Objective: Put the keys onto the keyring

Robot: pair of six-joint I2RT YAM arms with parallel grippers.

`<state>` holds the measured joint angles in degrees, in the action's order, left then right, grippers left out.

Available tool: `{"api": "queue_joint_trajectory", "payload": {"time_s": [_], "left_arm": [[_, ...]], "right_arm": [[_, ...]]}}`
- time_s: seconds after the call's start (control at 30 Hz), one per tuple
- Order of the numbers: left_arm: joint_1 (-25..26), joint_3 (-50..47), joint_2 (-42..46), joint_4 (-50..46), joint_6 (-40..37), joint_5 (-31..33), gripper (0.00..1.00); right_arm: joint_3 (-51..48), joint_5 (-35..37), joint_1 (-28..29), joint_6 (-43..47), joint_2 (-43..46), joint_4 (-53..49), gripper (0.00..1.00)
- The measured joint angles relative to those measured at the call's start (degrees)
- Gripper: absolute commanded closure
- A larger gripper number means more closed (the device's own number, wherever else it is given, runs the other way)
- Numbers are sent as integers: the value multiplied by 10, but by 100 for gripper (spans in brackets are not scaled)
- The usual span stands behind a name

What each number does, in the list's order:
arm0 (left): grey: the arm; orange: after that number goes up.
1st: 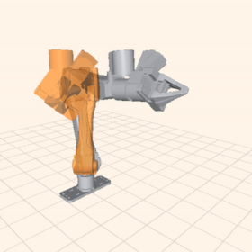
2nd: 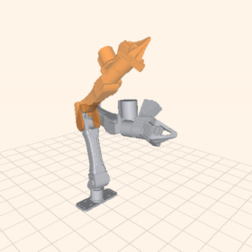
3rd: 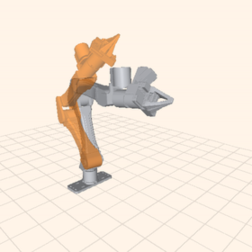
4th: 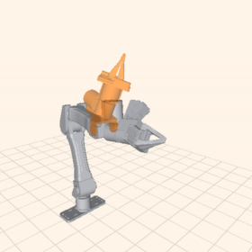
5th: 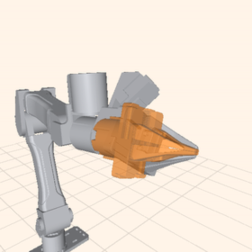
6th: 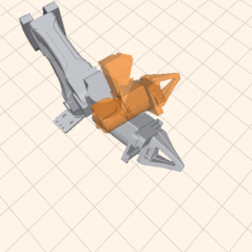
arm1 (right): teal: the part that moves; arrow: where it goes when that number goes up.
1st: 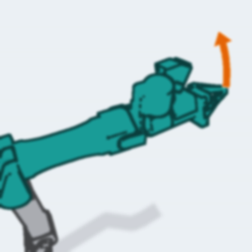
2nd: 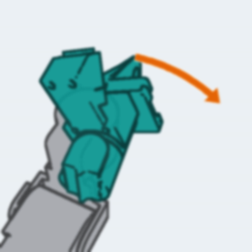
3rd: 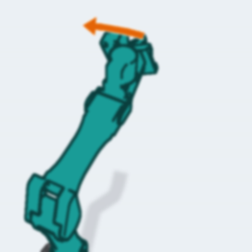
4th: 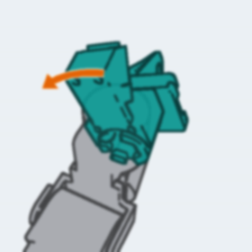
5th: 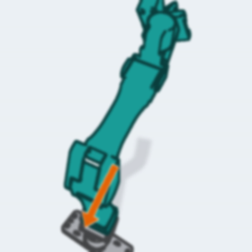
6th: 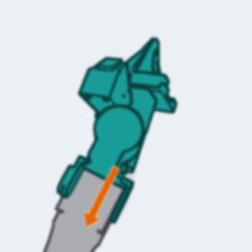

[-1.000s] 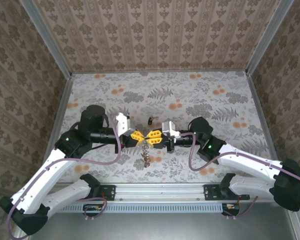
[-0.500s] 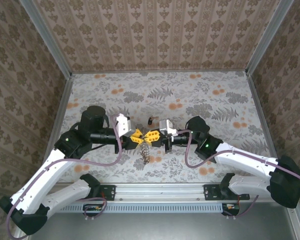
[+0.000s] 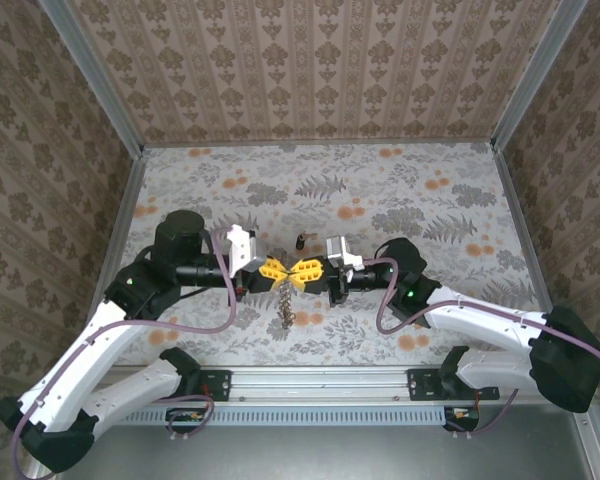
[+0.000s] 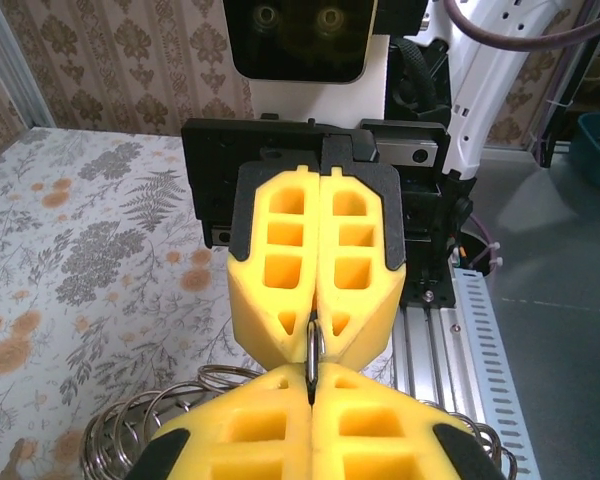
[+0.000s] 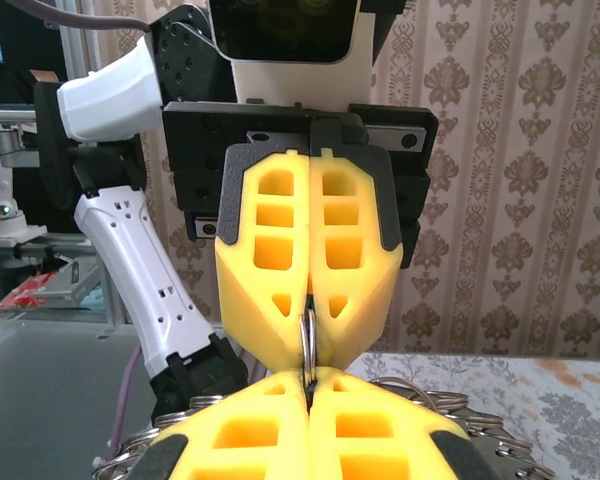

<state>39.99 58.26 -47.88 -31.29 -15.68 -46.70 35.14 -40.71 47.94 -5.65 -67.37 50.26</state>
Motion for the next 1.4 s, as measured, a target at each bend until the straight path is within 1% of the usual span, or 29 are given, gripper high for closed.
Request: {"api": "queue_joint_trajectory", "payload": {"time_s": [0.03,0.13,0.17,0.33,0.43,0.6,0.77,0.8,0.9,1.0,1.03,1.07,1.1,1.13,1.4], "left_arm": [[0,0,0,-1,0,0,100],[1,0,-1,-10,-2,1,100],[2,2,-2,-17,-5,1,100],[5,18,-13,-60,-20,19,100],[9,22,-19,-74,-26,30,100],[20,22,-23,-92,-37,50,100],[24,22,-24,-95,-41,60,100],[24,22,-24,-95,-41,61,100],[24,22,-24,-94,-41,64,100],[24,22,-24,-95,-41,66,100],[24,22,-24,-95,-41,67,96],[24,22,-23,-94,-41,67,90],[24,22,-23,-92,-40,67,87],[24,22,-21,-89,-37,66,85],[24,10,0,-55,-25,51,85]], "right_arm": [[1,0,0,7,3,-10,93],[9,0,3,46,20,-68,83],[14,2,4,60,27,-90,81],[49,14,7,136,57,-222,80],[62,16,7,162,59,-264,79],[67,15,7,177,52,-297,80],[74,15,7,177,34,-309,80],[75,15,7,177,30,-311,82],[76,14,8,173,24,-312,100],[77,14,9,169,24,-311,100],[77,14,9,166,24,-310,100],[76,14,9,162,24,-308,100],[75,15,9,159,24,-302,100],[73,15,9,155,24,-293,100],[41,14,9,112,24,-192,100]]}}
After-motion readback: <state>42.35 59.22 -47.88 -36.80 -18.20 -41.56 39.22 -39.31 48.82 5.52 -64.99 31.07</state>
